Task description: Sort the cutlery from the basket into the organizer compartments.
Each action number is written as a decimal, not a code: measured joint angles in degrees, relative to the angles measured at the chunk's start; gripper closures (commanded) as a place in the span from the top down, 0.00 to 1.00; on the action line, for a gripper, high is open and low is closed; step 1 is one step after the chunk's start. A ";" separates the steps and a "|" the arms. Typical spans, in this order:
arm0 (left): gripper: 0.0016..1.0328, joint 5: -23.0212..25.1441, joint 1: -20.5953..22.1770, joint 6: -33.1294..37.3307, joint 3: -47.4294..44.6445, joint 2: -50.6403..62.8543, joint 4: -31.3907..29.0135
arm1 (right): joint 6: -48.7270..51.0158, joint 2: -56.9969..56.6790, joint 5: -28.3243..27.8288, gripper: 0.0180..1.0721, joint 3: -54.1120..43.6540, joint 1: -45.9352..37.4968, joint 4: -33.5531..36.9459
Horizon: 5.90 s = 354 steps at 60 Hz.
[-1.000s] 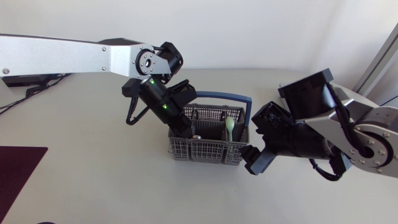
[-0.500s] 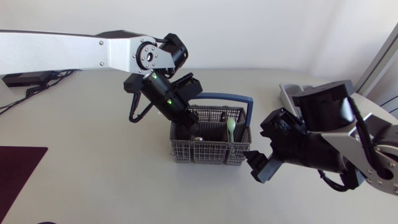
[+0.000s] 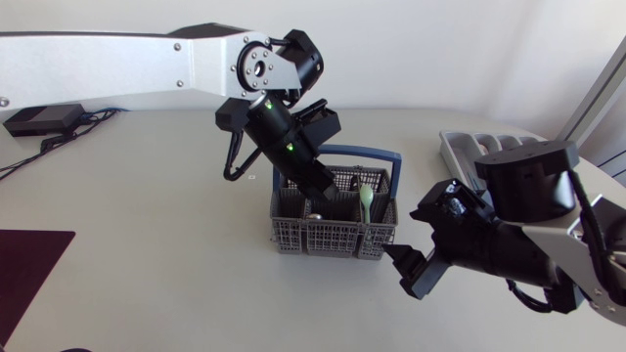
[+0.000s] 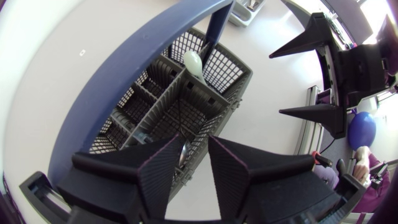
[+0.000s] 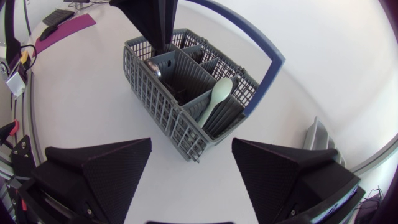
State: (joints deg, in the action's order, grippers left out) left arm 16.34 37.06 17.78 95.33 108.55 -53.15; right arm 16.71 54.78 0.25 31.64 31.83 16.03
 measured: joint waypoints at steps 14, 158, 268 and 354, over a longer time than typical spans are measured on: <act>0.36 -5.62 1.53 -1.01 -1.90 -0.20 3.19 | 0.00 -1.27 -0.02 0.88 -0.61 0.00 0.02; 0.33 -22.27 10.38 -5.79 -0.63 6.93 -2.29 | 0.02 -1.97 -0.42 0.88 -2.14 -0.07 -1.05; 0.03 -36.00 16.96 -5.31 -17.33 -5.86 11.28 | 0.00 -0.02 2.60 0.88 -2.51 3.41 -3.08; 0.19 -35.69 16.11 -11.56 -41.48 -16.39 49.64 | 0.04 2.14 3.67 0.88 -2.78 3.32 -5.88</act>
State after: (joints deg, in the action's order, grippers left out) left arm -19.35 53.17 6.22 53.84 92.16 -3.51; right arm 16.75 56.93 3.92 28.86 35.16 10.15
